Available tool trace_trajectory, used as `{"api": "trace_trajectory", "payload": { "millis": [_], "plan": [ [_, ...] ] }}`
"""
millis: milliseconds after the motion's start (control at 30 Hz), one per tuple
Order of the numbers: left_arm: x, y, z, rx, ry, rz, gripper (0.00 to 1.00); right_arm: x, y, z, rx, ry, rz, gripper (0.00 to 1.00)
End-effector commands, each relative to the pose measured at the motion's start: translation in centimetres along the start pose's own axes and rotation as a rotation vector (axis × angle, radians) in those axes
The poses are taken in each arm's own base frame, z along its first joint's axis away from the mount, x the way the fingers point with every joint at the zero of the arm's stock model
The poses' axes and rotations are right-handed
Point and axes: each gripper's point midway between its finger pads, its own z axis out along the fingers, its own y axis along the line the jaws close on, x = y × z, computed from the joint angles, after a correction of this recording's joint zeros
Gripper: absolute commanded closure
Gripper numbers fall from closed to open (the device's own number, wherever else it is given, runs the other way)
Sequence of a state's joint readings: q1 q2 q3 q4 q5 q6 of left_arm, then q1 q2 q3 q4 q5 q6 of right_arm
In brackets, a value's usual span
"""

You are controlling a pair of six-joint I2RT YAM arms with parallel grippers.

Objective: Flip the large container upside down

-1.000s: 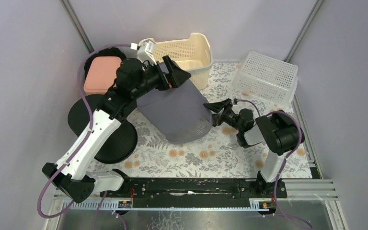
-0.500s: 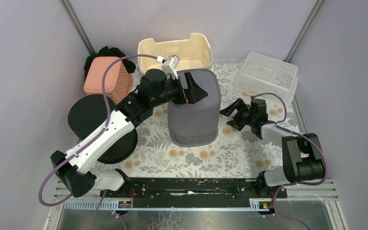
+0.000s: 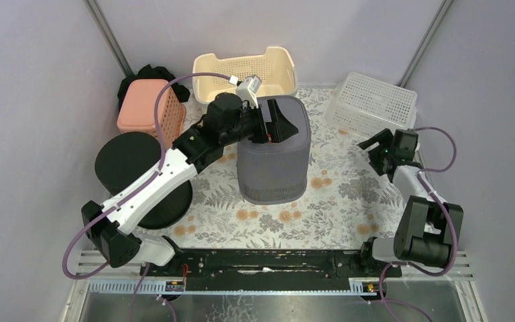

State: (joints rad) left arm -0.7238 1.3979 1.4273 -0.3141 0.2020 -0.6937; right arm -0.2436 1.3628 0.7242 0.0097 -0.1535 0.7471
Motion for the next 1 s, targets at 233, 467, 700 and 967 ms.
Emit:
{"api": "trace_trajectory", "payload": {
  "millis": [233,467,700,967],
  "plan": [
    [-0.8,-1.4,-0.8,0.018,0.019,0.068,0.0,-8.1,-1.4,7.3,0.168,-0.149,0.098,0.36],
    [-1.3,-2.1,-1.9,0.021,0.014,0.08,0.0,-14.2,-1.3,9.7,0.225,-0.24,0.119,0.33],
    [-2.5,-2.3,-5.1,-0.022,-0.046,0.075,0.0,-17.9,0.5,12.8,0.177,-0.263,0.122,0.3],
    [-3.9,-0.1,-10.8,-0.194,-0.171,0.056,0.0,-18.4,4.6,11.2,0.042,-0.234,0.079,0.25]
  ]
}}
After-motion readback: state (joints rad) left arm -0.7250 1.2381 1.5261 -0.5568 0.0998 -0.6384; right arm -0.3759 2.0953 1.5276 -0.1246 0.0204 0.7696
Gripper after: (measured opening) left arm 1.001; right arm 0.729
